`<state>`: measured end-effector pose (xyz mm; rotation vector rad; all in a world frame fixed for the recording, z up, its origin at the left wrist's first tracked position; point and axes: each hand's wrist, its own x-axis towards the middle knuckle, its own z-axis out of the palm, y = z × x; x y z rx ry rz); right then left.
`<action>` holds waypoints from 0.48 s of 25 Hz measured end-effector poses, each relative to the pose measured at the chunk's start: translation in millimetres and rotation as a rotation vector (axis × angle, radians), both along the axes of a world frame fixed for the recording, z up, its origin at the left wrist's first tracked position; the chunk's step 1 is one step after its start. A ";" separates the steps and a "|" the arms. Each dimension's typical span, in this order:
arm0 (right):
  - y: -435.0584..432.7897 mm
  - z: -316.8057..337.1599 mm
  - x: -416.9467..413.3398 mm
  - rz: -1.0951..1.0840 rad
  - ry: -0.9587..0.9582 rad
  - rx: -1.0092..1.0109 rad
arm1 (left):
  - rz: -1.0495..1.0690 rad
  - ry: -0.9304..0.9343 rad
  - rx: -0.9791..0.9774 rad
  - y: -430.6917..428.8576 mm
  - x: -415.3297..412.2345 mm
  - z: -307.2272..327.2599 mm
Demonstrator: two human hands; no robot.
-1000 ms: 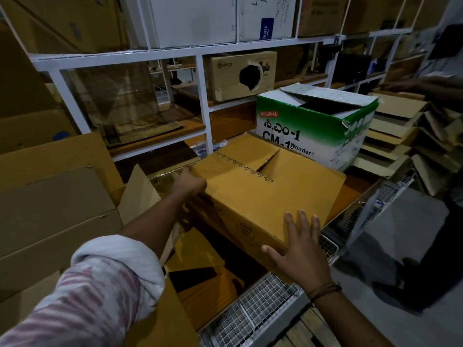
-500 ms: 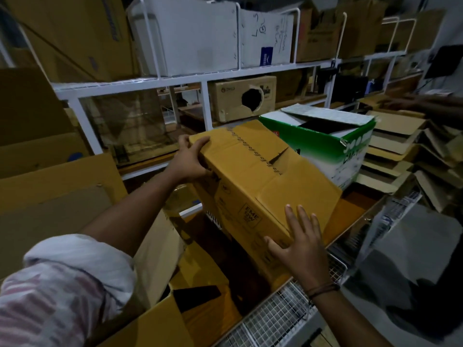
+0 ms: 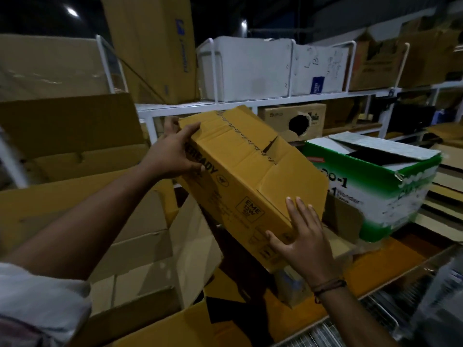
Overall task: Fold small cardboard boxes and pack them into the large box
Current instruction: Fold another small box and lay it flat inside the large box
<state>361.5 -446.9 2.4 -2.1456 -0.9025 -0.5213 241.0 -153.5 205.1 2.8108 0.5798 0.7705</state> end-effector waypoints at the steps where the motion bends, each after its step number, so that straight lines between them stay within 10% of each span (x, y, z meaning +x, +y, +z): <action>1: 5.3 3.6 -2.2 0.027 -0.024 0.012 | 0.020 -0.015 0.012 1.5 -13.4 4.0; 12: 81.5 70.7 -39.8 0.385 -0.260 0.012 | 0.356 -0.223 0.086 25.3 -198.5 5.3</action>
